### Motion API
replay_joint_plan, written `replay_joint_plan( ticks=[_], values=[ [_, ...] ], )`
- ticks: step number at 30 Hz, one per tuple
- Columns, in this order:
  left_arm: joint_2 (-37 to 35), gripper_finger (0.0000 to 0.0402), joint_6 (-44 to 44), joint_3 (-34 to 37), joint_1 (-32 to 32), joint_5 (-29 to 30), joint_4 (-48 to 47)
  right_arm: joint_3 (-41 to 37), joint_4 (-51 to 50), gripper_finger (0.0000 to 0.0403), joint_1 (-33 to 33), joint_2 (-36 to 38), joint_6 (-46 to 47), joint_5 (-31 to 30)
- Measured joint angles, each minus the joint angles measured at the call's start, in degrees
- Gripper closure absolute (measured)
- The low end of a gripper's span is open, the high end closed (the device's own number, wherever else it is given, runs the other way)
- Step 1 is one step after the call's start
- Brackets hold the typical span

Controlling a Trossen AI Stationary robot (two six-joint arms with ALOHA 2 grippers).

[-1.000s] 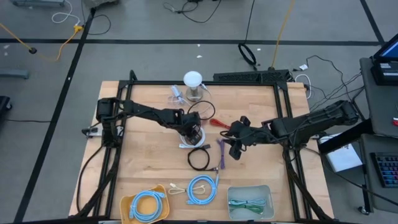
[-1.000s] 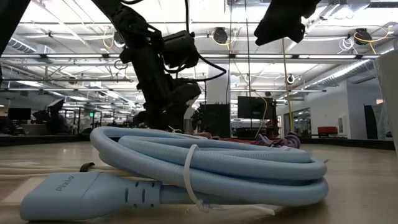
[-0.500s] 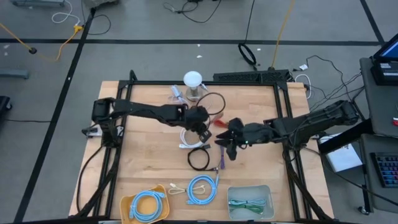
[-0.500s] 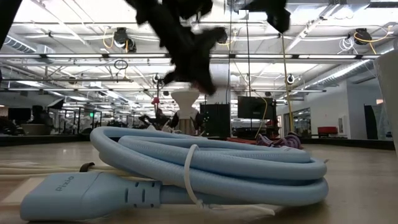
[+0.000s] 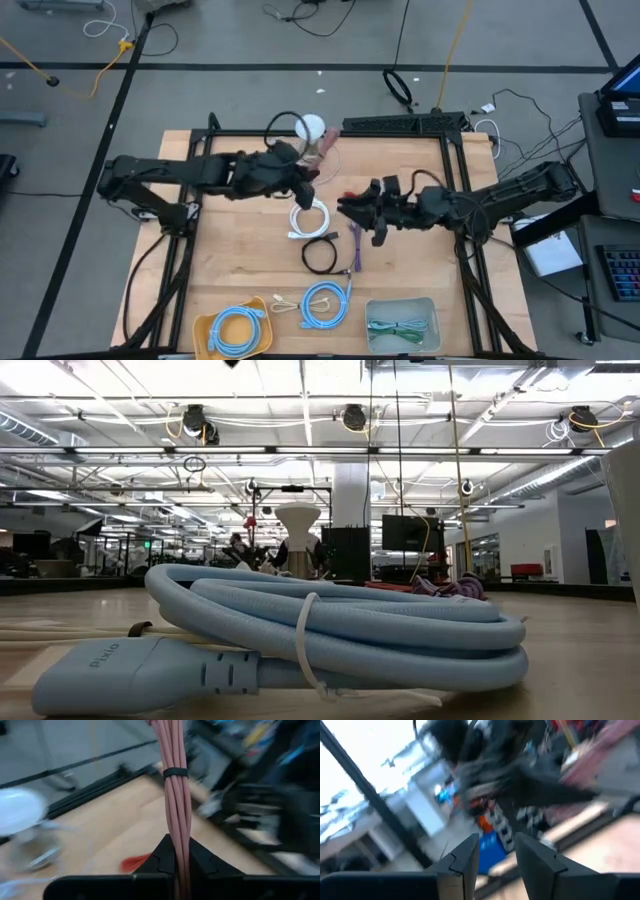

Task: Pick & Place USB Port
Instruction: Put the pink charger cable into the gray bin

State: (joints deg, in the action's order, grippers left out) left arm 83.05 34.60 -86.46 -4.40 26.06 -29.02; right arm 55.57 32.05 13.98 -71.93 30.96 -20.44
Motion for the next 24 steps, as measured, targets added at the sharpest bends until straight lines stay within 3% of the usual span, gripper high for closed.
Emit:
replay_joint_plan(
  ticks=[5,13,24],
  values=[
    [0.2,0.0388,-0.9,0.0,-5.0,0.2,8.1,-2.3,10.1,0.0284,-0.9,-0.2,-2.0,-3.7],
    [2.7,0.0389,0.8,0.1,-8.7,1.0,11.1,-2.5,13.0,0.0284,-1.6,-0.4,-3.6,-3.5],
    [5.6,0.0389,1.2,0.1,-9.2,-2.3,16.7,-2.5,11.8,0.0284,-1.6,-0.4,-4.9,-3.1]
  ],
)
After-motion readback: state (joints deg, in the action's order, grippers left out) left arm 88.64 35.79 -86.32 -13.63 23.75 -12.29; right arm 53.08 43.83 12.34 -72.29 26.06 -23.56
